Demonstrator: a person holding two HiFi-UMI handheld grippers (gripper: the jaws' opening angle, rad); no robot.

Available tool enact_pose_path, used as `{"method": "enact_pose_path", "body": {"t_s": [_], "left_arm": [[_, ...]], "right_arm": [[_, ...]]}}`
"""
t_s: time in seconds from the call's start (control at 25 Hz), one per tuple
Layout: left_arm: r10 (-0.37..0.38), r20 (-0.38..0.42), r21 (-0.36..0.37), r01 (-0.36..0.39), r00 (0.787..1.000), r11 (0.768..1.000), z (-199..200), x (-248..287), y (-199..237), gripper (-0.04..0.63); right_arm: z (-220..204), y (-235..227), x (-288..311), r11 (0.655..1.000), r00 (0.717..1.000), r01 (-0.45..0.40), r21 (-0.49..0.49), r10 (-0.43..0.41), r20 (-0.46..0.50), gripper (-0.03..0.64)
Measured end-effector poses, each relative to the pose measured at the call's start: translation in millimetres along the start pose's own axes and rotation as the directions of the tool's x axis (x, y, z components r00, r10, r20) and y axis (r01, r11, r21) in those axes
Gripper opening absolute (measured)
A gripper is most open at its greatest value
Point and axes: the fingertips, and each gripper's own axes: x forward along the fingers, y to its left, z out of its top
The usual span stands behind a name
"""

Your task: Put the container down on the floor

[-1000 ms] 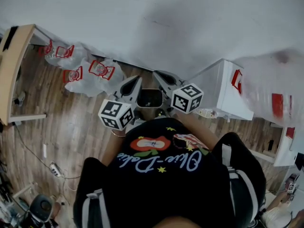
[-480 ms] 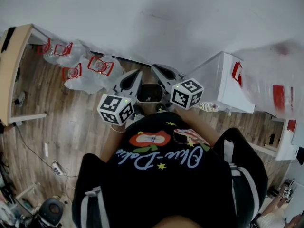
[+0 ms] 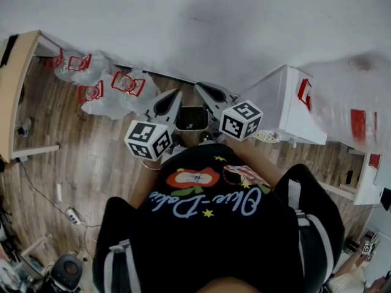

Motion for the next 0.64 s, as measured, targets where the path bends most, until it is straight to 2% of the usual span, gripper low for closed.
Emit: {"method": "enact_pose_path", "body": {"t_s": [0.64], "left_arm": [[0.003, 0.001, -0.013, -0.003, 1.0, 1.0, 3.2, 12.5, 6.5, 0.006]], "right_arm": [[5.8, -13.9, 4.6, 1.0, 1.0, 0.014, -0.003, -0.014, 0.0, -0.002]]}}
